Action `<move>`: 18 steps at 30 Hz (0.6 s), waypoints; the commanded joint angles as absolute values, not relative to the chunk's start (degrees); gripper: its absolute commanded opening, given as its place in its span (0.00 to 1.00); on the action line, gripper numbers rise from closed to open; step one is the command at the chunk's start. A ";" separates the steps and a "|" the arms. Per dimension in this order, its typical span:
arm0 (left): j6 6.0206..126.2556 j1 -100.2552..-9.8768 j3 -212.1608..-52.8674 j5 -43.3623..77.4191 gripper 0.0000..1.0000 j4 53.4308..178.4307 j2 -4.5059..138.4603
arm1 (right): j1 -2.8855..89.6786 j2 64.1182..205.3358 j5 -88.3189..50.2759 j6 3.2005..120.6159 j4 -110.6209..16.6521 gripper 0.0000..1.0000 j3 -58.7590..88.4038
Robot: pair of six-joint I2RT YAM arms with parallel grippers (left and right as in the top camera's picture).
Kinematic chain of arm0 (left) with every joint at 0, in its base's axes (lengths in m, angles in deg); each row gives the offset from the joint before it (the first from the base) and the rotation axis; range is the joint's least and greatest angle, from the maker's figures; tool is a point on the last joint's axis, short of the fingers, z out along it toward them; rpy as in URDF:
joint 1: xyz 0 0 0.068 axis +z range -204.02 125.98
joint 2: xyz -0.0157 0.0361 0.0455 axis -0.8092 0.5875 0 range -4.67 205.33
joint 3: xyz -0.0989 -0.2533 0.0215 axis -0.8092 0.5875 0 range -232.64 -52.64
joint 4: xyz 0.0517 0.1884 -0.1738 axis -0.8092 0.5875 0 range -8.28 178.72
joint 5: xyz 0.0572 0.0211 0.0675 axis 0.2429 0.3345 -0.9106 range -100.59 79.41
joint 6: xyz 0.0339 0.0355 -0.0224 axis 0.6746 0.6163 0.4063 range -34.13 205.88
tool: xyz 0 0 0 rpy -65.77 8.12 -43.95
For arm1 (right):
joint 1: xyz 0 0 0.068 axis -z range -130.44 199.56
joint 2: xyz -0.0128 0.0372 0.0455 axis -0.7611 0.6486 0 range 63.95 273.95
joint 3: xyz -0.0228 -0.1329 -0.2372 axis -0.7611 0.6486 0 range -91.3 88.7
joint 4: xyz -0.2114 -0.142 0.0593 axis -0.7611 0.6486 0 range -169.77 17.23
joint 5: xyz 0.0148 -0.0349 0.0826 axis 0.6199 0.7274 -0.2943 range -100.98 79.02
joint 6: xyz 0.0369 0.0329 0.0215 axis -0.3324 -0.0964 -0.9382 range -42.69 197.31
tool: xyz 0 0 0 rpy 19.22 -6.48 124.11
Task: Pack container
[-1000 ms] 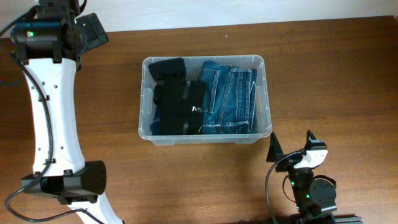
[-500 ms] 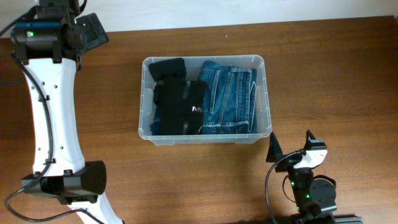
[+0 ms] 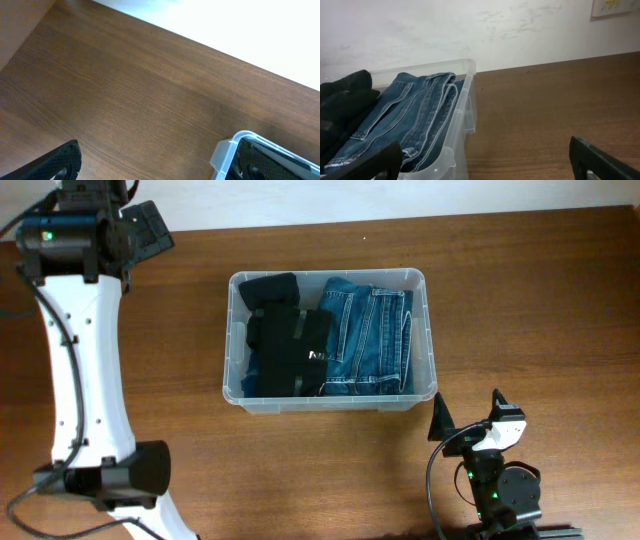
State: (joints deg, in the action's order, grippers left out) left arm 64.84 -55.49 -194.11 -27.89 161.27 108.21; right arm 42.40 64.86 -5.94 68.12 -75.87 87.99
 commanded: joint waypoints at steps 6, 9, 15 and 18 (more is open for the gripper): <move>64.07 -58.12 -194.06 -27.89 0.99 161.12 90.07 | 42.88 64.21 -6.44 68.01 -75.54 0.99 88.38; 64.09 -58.66 -194.04 -27.87 0.99 161.67 84.43 | 42.88 64.21 -6.44 68.03 -75.54 0.99 88.38; 64.07 -58.64 -190.15 -26.29 0.99 172.11 73.11 | 42.88 64.21 -6.44 68.01 -75.52 0.98 88.38; 64.07 -58.64 -182.41 -25.16 0.99 174.58 65.72 | 42.88 64.21 -6.44 68.03 -75.54 0.98 88.38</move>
State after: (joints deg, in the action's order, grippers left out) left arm 64.64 -58.57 -188.45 -26.99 173.43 69.46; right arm 42.40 64.86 -6.11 68.07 -75.87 87.99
